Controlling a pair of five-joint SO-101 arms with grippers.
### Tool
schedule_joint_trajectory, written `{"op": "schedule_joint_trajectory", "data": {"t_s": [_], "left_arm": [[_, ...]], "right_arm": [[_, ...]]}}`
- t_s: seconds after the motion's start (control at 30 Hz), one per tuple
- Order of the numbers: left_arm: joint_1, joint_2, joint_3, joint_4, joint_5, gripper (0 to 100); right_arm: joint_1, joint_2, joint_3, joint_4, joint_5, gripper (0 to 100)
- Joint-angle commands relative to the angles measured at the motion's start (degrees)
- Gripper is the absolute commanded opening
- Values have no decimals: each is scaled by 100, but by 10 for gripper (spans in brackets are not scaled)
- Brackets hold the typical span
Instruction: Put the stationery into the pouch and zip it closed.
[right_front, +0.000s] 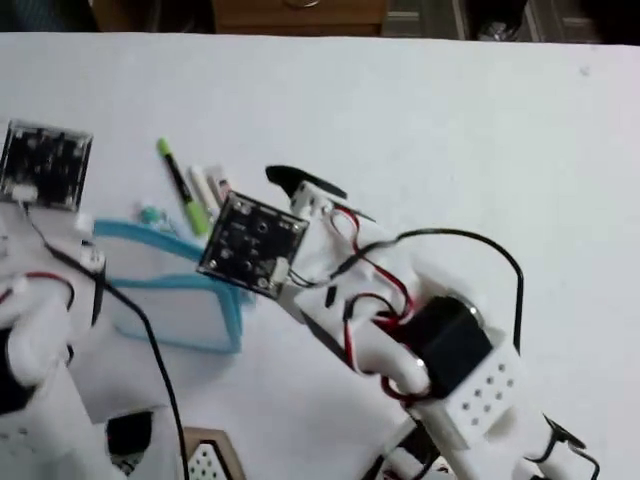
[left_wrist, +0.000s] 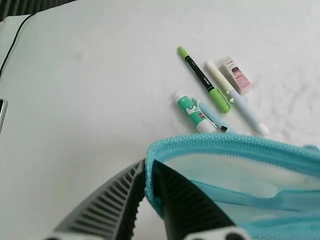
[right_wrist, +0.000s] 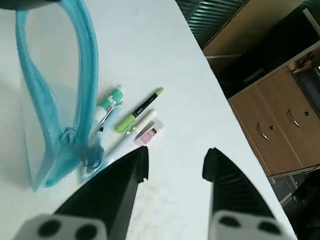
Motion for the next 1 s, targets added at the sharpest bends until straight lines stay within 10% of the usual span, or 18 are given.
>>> {"op": "schedule_joint_trajectory", "data": {"t_s": [0.0,0.37,0.97], "left_arm": [[13,-207,598,53,105,23],[-1253,-884,1433,53,-1143,23],[-2281,-919,1582,62,-1512,23]], "right_arm": [[4,-242,-264,215,-62,184],[1033,374,-299,215,-1820,184],[277,5235,-2866,110,-2971,85]]}}
